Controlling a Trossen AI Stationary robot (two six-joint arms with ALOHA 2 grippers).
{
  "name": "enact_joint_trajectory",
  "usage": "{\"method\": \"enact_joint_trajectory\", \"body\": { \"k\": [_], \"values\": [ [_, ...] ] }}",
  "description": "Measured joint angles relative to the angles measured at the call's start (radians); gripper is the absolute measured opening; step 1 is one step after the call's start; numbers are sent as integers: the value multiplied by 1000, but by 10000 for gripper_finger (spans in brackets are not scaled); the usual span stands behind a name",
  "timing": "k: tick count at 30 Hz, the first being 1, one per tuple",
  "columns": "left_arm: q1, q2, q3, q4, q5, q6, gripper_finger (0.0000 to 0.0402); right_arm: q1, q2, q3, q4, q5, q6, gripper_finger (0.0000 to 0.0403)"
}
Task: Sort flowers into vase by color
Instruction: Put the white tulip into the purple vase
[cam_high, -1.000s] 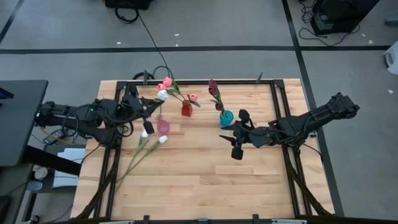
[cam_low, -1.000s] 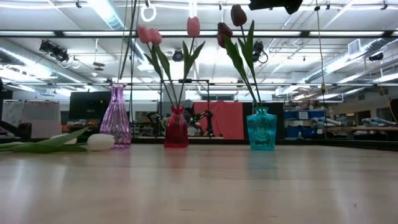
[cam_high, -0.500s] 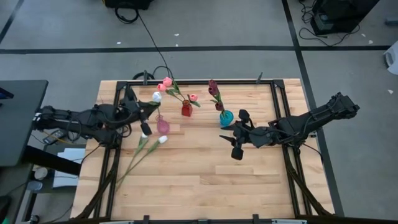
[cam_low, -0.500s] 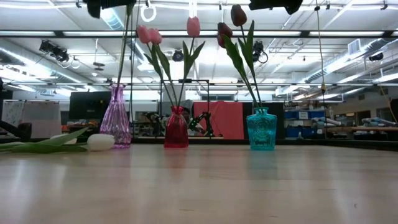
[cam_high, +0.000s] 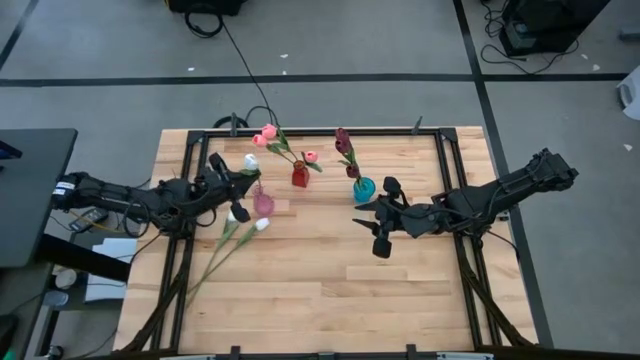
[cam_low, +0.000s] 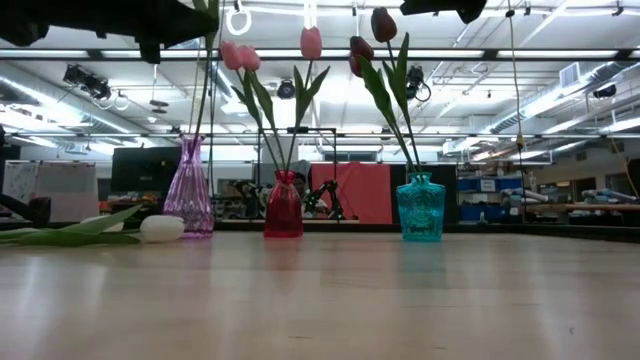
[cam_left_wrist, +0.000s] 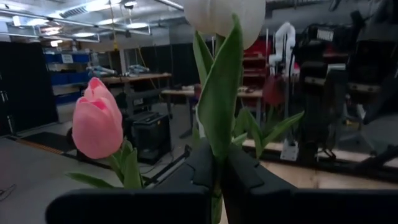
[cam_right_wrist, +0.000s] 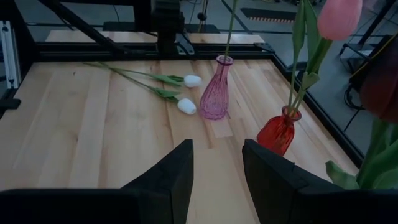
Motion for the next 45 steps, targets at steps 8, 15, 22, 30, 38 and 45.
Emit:
{"method": "enact_joint_trajectory", "body": {
  "k": [8,15,22,30,38,45],
  "values": [
    [11,3,-44,74,33,-50,18,0,0,0,10,0,0,149],
    [32,74,-45,108,98,-115,18,0,0,0,20,0,-3,149],
    [32,174,-45,141,105,-129,19,0,0,0,20,0,-4,149],
    [32,173,-45,115,105,-154,73,0,0,0,20,-3,-4,149],
    [28,106,30,-276,112,-221,189,0,0,0,18,-8,-3,149],
    [25,95,232,-937,352,-496,203,0,0,0,-7,-8,12,149]
  ]
}}
